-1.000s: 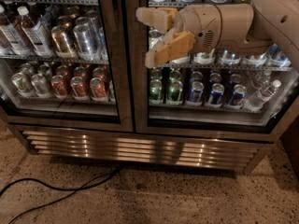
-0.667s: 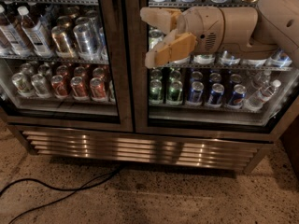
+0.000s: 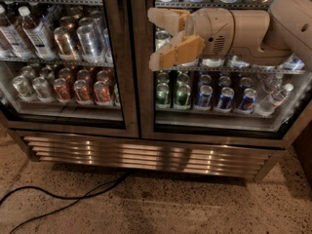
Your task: Open right fridge door
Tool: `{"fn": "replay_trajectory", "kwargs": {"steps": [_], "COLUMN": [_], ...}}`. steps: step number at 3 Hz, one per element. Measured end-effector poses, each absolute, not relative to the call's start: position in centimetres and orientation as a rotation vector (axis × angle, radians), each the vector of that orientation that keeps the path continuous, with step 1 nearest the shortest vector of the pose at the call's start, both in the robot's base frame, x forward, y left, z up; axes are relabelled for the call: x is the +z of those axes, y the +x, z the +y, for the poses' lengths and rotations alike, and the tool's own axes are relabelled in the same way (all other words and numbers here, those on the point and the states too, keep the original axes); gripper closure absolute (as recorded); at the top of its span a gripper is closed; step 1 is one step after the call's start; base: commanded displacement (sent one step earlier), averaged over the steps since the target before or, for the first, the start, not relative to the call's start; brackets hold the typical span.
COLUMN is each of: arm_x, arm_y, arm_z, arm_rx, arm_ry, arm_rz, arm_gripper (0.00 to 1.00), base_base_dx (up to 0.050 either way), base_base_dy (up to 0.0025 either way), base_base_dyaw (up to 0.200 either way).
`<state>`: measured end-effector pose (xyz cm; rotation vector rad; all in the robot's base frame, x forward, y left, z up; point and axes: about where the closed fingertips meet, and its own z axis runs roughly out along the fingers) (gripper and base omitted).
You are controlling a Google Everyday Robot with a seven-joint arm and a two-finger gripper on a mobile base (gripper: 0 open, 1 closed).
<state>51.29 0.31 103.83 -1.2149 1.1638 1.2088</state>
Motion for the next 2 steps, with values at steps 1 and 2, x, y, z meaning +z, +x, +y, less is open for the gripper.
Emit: {"fn": "replay_trajectory", "kwargs": {"steps": [1, 2], "arm_x": [103.98, 104.09], "arm_y": [51.35, 51.38], "arm_z": [-0.36, -0.86], "arm_rx": [1.171, 1.146], "arm_ry": [-1.157, -1.116], "arm_rz": [1.16, 1.157], "arm_gripper": [0.0, 0.0], "base_base_dx": [0.0, 0.0], "base_base_dy": [0.0, 0.0], "base_base_dyaw": [0.0, 0.0]}}
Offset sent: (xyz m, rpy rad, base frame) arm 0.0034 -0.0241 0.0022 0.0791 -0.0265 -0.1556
